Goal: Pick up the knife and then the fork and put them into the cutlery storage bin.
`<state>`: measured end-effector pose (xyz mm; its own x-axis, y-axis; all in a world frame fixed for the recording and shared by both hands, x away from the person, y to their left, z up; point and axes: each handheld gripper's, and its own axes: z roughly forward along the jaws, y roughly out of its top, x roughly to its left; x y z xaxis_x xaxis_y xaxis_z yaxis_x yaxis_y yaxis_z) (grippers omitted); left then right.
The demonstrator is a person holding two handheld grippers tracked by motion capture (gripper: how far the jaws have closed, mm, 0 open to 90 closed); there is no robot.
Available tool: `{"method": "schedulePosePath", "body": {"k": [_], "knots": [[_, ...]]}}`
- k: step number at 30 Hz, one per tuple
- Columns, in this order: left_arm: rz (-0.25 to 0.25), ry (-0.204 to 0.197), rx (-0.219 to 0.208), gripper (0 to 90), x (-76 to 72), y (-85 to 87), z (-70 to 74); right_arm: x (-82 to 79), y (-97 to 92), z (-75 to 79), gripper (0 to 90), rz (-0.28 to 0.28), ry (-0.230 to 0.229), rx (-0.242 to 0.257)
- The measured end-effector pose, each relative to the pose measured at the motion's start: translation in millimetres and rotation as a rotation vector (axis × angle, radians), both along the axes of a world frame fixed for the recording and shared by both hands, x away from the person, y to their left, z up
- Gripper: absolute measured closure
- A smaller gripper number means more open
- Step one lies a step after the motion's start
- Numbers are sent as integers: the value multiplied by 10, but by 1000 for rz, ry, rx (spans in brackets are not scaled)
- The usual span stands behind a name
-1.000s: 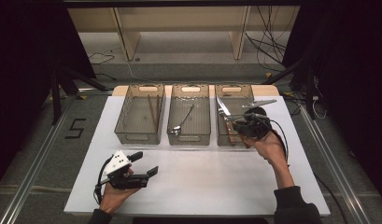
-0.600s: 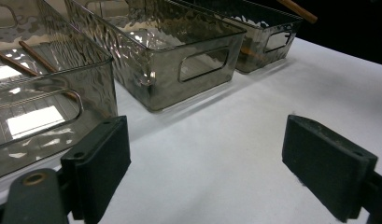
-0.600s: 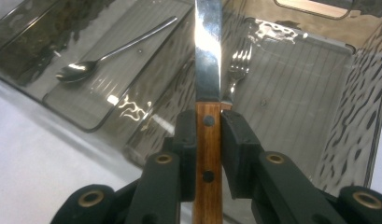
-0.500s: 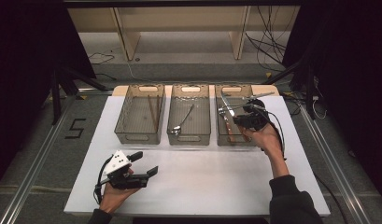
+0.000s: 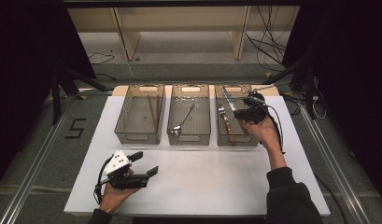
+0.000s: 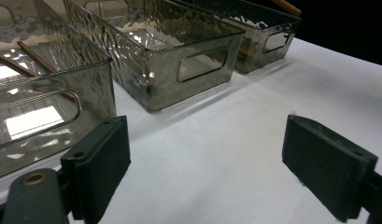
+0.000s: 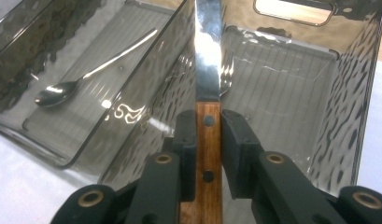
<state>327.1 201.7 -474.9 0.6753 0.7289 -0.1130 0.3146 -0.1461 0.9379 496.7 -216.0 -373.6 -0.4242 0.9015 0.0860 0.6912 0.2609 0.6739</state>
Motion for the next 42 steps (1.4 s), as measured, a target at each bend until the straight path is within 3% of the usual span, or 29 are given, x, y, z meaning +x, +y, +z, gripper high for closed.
{"method": "schedulePosePath", "body": {"k": [15,22,42], "knots": [[1,0,-2,149,0,2,0,182,-19,-73,773,-47,32,-14],[-2,0,-3,149,0,-5,2,246,-2,-40,773,-60,35,-21],[-1,-2,-7,149,-4,-1,5,337,18,-161,772,-87,73,-43]]}}
